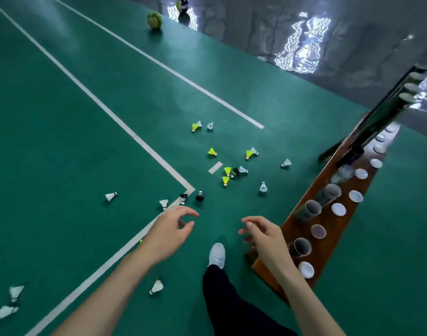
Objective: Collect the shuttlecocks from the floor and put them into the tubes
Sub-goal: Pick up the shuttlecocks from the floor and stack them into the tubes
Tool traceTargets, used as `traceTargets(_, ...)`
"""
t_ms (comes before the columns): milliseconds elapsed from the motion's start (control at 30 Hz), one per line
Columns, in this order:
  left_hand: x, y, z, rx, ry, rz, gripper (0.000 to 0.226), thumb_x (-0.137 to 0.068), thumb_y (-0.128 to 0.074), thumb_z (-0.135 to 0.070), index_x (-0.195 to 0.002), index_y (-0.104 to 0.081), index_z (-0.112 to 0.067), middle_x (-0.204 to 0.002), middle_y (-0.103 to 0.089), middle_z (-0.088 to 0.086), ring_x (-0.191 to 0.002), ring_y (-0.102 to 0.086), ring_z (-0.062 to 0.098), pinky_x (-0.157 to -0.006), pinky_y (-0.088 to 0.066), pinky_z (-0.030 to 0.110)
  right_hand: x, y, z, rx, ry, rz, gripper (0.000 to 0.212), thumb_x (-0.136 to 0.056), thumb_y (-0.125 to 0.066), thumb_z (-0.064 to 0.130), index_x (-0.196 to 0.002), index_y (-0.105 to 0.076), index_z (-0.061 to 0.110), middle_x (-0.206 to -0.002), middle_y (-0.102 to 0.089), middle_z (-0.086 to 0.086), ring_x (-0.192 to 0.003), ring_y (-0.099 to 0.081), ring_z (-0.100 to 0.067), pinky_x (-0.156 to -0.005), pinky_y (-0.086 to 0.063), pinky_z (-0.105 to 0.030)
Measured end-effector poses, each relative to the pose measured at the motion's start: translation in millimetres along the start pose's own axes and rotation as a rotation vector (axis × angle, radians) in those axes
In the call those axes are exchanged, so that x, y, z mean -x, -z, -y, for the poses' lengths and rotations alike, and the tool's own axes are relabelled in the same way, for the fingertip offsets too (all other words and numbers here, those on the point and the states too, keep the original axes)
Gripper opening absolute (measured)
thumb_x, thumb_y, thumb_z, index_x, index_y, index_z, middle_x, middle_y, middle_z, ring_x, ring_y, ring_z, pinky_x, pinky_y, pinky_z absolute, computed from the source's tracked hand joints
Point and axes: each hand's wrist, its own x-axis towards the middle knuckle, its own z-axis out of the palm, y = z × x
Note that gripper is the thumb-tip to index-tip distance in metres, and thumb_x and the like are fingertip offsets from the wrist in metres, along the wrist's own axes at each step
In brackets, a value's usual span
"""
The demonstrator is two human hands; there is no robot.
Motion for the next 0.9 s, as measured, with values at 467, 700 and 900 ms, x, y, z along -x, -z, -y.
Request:
traceTargets(467,-249.1,133.9,63.4,-0.036,-0.005,0.071,0.024,-0.095,-0.068,-0.024,-0.097,-0.065,-0.048,-0.112,-0.061,-0.025,-0.087,-0.062,0.000,-0.072,-0.045,0.010,-265.4,-119.9,110.8,-0.001,-0.070,-0.042,0.019,-0.103,-0.054,0.013,-0.104,-0.073,0.017,-0.087,-0.078,-0.002,-0.071,-0.067,-0.006,-0.059,-0.046,-0.010)
traceTargets(700,-411.7,96.6,196.5,-0.198,0.063,0.251,0.022,-0.094,-0.064,-0.021,-0.106,-0.063,-0.039,-0.111,-0.064,-0.014,-0.075,-0.062,0.002,-0.077,-0.048,0.028,-392.9,-172.7,0.0,0.051,-0.257,-0.102,0.020,-0.102,-0.051,0.018,-0.117,-0.063,0.023,-0.086,-0.080,0.005,-0.062,-0.067,-0.008,-0.067,-0.046,-0.030)
traceTargets(900,-538.1,0.5,368.8,-0.430,0.114,0.364,0.022,-0.092,-0.059,-0.019,-0.110,-0.071,-0.023,-0.159,-0.040,-0.005,-0.121,-0.061,0.024,-0.103,-0.042,0.029,-513.6,-227.4,-174.2,0.341,-0.320,0.059,0.024,-0.098,-0.055,0.017,-0.114,-0.072,0.017,-0.095,-0.079,0.005,-0.081,-0.071,-0.016,-0.086,-0.057,-0.034)
